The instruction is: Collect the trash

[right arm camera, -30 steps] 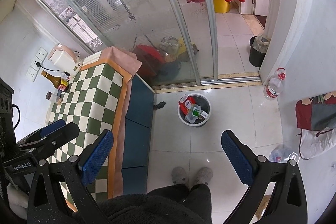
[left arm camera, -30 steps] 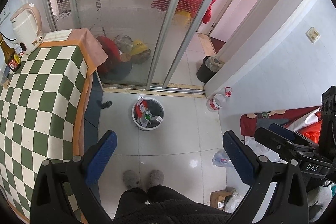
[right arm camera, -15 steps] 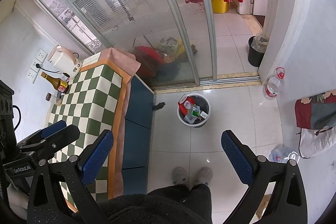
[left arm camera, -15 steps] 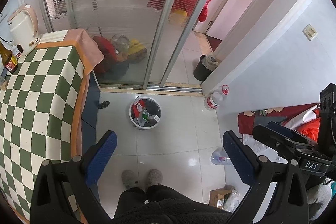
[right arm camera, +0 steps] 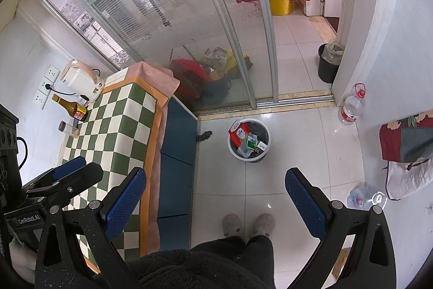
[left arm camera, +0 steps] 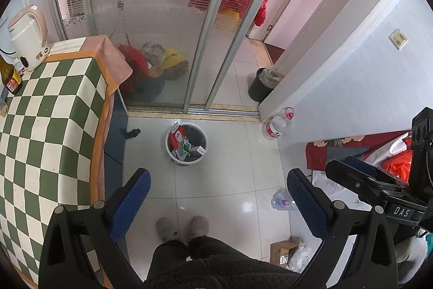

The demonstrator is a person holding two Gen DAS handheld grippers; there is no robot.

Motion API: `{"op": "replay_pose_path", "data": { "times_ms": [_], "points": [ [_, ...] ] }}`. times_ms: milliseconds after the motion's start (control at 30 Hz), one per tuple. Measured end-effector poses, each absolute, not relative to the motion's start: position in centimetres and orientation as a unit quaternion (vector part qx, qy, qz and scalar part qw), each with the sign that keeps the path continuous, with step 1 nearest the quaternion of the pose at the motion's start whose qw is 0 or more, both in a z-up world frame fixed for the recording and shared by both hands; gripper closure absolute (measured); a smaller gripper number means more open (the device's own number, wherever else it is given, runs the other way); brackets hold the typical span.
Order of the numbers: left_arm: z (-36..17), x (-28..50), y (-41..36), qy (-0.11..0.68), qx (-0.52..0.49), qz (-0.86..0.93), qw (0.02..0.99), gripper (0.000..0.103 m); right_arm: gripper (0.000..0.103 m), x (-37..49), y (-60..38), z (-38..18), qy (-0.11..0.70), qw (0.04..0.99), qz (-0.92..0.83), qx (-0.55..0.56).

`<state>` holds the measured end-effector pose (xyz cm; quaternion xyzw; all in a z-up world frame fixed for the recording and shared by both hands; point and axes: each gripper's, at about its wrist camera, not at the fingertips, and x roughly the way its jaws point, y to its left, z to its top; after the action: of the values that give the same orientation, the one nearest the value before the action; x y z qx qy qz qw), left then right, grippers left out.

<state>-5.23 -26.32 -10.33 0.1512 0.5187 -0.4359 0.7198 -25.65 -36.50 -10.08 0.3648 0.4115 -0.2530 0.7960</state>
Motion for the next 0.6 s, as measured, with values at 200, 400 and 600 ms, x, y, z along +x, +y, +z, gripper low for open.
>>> {"op": "replay_pose_path", "data": {
  "times_ms": [200,400,600],
  "points": [
    [-10.35,-5.24,-26.36,0.519,0.151,-0.436,0.720,0.000,0.000,-25.66,-36.49,-10.12,0.412,0.796,-0.253,0.365],
    [-10.33,-5.36,-26.37,0.519,0.151,-0.436,0.720,0.000,0.000,-25.62,-36.25,-10.10,0.411,0.796,-0.253,0.365],
    [-10.32,-5.51,-26.16,0.519,0.152,-0.436,0.719,0.000,0.000,-25.66,-36.30,-10.13,0.411,0.796,-0.253,0.366]
  ]
}}
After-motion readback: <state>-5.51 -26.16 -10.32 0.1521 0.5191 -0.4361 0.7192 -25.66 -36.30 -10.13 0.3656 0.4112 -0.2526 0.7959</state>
